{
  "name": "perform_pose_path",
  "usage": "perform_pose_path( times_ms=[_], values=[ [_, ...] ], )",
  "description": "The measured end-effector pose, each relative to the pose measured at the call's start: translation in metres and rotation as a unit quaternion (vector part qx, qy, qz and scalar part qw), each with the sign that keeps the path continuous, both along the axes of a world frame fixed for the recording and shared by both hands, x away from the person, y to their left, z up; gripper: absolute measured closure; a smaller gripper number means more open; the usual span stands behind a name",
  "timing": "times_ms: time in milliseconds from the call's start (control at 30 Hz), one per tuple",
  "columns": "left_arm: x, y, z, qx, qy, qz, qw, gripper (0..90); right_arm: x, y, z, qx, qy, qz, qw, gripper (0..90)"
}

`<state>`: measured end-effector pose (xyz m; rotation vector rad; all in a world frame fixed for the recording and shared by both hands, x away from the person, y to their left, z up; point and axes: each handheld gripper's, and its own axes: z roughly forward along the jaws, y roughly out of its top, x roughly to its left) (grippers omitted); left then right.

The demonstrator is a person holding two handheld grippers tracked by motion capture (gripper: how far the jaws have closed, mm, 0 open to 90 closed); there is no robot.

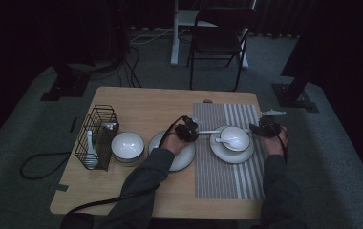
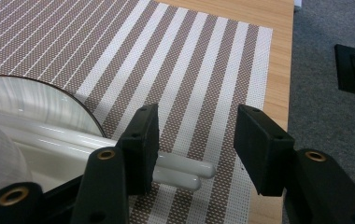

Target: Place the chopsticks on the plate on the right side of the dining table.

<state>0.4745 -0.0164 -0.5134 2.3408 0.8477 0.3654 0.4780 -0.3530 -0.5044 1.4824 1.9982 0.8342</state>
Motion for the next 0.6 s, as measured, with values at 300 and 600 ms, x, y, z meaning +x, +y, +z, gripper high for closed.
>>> perform_pose_path(
  times_ms=[300, 600],
  values=[
    [0.0029, 0.0035, 0.0016, -0.001, -0.003, 0.024, 0.9997, 83.6, 0.0001, 0.0001, 0.0, 0.0, 0.0, 0.001, 1.0, 50.0],
    [0.0041, 0.0003, 0.0024, -0.011, 0.001, 0.026, 0.9996, 81.6, -0.0002, 0.0, 0.0, 0.0, -0.001, 0.001, 1.0, 50.1]
  ],
)
